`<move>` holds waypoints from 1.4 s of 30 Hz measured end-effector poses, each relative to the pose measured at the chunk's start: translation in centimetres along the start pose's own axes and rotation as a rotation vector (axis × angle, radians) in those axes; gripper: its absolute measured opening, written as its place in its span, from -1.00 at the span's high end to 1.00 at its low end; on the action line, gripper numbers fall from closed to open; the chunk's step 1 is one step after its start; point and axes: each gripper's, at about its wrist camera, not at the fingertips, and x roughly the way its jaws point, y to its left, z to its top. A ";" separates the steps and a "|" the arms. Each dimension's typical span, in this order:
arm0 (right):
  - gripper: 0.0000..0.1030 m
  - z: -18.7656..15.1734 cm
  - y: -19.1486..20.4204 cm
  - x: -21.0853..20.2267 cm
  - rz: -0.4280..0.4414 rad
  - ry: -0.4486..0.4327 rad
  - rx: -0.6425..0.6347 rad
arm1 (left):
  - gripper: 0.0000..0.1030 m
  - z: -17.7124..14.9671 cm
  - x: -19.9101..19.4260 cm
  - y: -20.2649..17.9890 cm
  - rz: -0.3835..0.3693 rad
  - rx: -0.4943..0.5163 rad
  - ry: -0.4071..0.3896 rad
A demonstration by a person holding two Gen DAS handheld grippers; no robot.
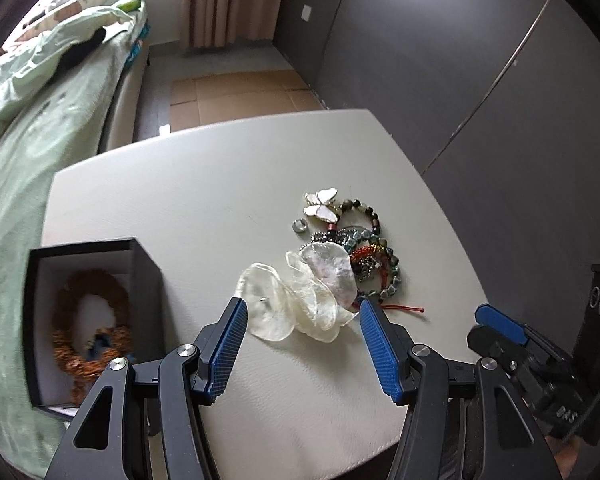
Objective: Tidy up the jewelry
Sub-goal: 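Grasp the clear plastic bags with the left gripper while the right gripper grasps a dark bead bracelet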
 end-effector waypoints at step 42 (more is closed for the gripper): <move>0.68 4.6 2.7 9.7 -0.182 0.184 -0.418 | 0.91 -0.8 -2.1 4.5 -0.050 -0.127 -0.099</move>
